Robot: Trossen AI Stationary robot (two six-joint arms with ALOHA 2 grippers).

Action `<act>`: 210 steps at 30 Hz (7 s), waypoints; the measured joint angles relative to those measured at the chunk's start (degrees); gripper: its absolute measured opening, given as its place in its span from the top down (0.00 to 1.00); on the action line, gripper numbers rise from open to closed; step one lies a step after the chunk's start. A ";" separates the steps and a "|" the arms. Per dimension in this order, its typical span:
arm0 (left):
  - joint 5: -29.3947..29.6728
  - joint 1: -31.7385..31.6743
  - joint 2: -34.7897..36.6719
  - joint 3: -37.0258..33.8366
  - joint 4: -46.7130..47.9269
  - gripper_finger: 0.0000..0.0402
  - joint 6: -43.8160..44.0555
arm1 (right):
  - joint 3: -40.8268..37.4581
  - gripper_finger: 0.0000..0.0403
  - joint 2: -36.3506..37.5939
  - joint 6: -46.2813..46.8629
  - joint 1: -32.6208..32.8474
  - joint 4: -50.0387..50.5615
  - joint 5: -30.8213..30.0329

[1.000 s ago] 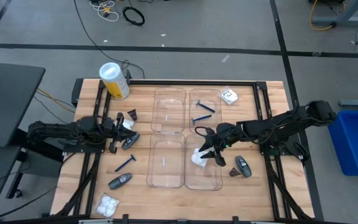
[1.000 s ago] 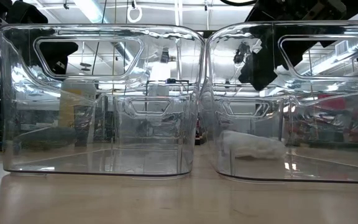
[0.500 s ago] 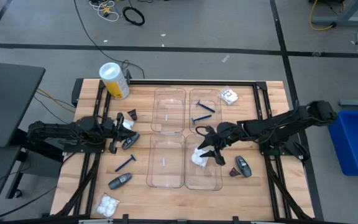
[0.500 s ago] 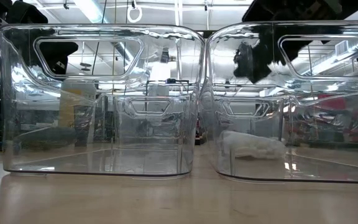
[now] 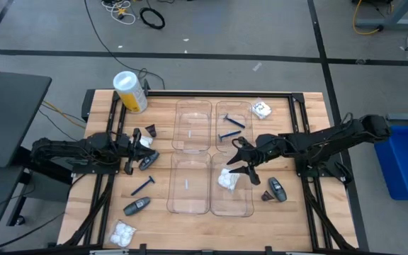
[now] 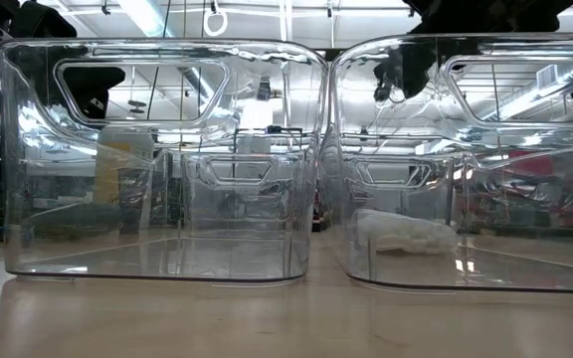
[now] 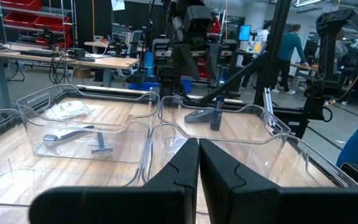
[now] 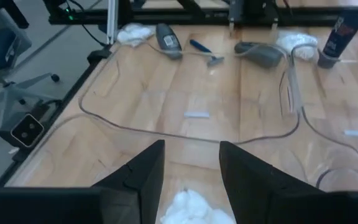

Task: Pick & Place Travel size toiletries
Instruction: Adjust the transparent bin, then put the right shave cream into the bottom left transparent bin

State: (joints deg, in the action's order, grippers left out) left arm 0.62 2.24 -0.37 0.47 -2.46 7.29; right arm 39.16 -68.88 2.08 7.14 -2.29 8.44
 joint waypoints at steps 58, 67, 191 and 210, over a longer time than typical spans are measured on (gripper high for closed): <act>-0.02 -0.02 0.01 0.00 -0.02 0.94 0.02 | 0.00 0.82 28.65 -0.58 0.07 19.00 1.23; -0.02 0.00 -0.02 -0.02 0.00 0.94 0.02 | -0.02 0.82 29.52 0.25 0.07 26.07 -5.54; 0.00 0.00 0.01 0.00 -0.02 0.94 0.00 | -7.30 1.00 23.62 5.77 2.12 30.37 -9.23; -0.01 -0.02 -0.01 0.00 -0.02 0.94 0.01 | -7.30 1.00 23.62 4.46 17.72 30.37 -9.39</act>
State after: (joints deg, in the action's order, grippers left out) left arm 0.61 2.22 -0.38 0.47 -2.48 7.30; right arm 31.86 -45.26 6.55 24.85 28.08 -0.95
